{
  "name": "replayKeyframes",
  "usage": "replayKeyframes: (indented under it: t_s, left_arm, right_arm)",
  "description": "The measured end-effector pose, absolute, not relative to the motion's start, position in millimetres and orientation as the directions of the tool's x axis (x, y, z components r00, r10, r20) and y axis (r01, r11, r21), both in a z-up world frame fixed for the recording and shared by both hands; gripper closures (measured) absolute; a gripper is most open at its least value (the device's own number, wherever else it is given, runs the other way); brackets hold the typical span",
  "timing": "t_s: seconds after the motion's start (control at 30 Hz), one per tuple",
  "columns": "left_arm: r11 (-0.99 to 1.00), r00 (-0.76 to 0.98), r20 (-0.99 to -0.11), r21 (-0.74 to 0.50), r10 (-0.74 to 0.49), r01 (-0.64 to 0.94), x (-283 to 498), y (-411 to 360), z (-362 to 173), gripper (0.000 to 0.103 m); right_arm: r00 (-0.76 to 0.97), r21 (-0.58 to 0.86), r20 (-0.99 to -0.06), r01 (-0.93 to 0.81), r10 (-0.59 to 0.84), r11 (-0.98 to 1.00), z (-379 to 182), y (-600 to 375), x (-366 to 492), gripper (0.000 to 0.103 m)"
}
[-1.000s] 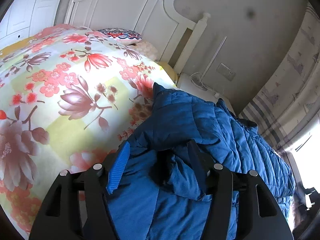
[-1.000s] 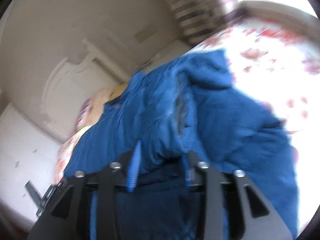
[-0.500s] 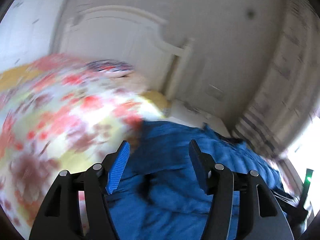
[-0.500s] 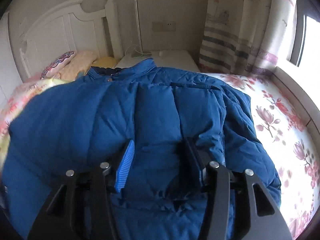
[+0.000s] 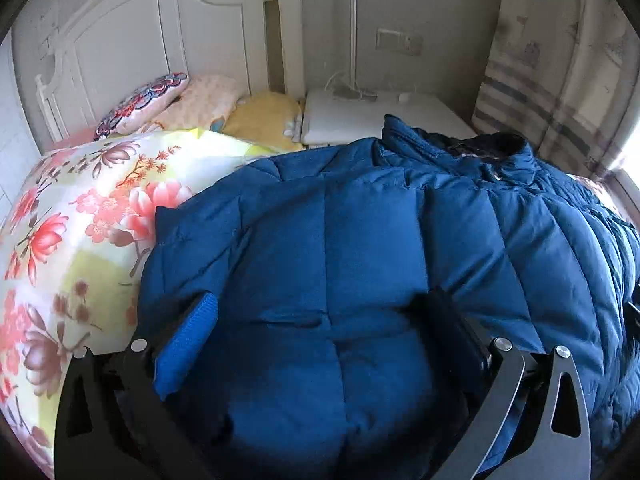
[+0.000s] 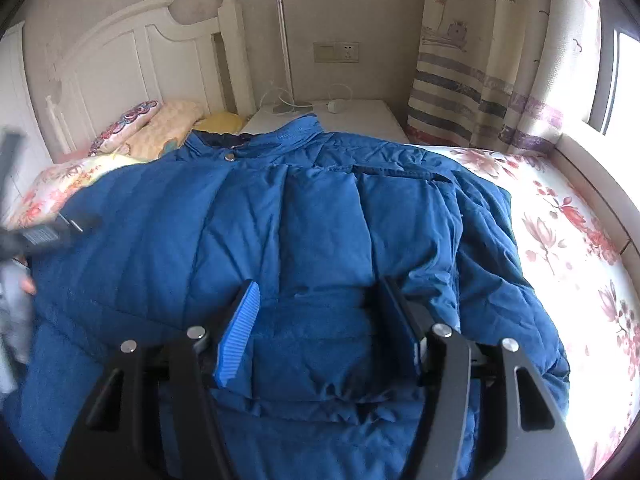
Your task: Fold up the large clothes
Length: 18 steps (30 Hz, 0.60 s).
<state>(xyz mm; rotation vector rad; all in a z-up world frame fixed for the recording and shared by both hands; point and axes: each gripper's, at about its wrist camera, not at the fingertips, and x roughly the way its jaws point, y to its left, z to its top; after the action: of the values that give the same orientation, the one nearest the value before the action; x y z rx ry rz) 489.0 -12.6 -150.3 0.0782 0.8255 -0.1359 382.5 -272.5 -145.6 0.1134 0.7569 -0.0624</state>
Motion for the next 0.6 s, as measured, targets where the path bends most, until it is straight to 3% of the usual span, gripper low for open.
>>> replayKeyframes:
  t_s: [0.17,0.3,0.37,0.5,0.6]
  left_arm:
    - [0.989,0.671,-0.738,0.034,-0.074,0.146,486,-16,-151,0.004]
    - [0.989,0.673,-0.737,0.04,-0.068,0.144,489,-16,-152,0.004]
    - [0.989,0.673,-0.737,0.04,-0.068,0.144,490,-16,-153,0.004]
    - [0.988,0.673,-0.736,0.039,-0.071,0.146,492,-15,-154,0.004]
    - [0.989,0.676,-0.734,0.035,-0.072,0.144,491,-14,-152,0.004]
  right_arm:
    - [0.722,0.123,-0.692,0.096,0.015,0.988,-133,-278,383,0.038]
    - [0.801,0.075,-0.598,0.051,0.004,0.996,-90,-269,398,0.037]
    - [0.782,0.044,-0.624,0.035,0.0,0.998,-88,-267,423,0.037]
    - [0.637,-0.015,-0.771,0.014,-0.02,1.0,-135,-274,481,0.031]
    - [0.671,-0.025,-0.741,-0.015,-0.009,1.0,-145,-275,481,0.029]
